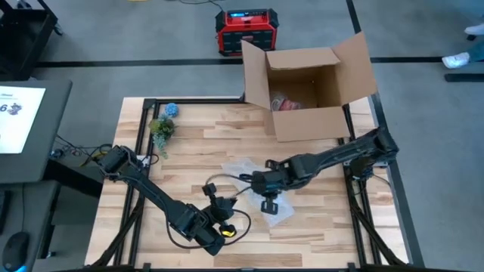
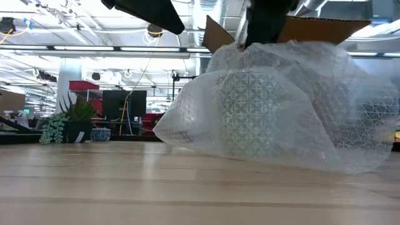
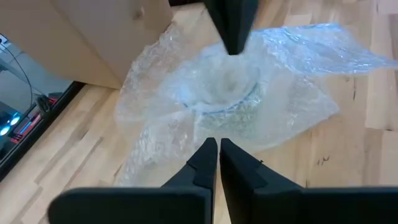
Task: Wrap mug
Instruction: Wrap the white patterned mug in the bubble wrap
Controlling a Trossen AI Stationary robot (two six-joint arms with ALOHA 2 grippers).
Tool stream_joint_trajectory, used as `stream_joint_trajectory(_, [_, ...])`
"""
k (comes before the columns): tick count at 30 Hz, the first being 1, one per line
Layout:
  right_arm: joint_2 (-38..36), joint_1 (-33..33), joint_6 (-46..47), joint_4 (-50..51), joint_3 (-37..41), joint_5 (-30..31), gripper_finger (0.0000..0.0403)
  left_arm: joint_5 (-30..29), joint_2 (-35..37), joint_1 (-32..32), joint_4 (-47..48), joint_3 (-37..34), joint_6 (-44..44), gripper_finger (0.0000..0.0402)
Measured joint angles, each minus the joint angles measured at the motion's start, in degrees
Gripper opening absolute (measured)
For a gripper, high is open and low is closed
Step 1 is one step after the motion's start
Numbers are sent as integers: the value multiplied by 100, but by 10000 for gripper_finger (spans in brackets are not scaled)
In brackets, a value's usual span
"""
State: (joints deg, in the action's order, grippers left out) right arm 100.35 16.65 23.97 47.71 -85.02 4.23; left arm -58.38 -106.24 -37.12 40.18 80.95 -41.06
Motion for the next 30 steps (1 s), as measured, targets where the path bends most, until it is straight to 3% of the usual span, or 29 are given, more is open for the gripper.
stream_joint_trajectory(9, [1115,-450,-49,-257,344,-31,0,-9,0,-41,-6,-2,-37,0])
stream_joint_trajectory(13, [1283,-552,-183,-261,297,-68,0,-9,0,-75,-15,-2,-59,0])
stream_joint_trajectory(25, [85,-187,-226,292,-29,21,0,-12,0,-87,-26,-4,-76,0])
stream_joint_trajectory(30, [-295,-63,-406,-202,-35,1038,0,-12,0,-106,-32,-4,-77,0])
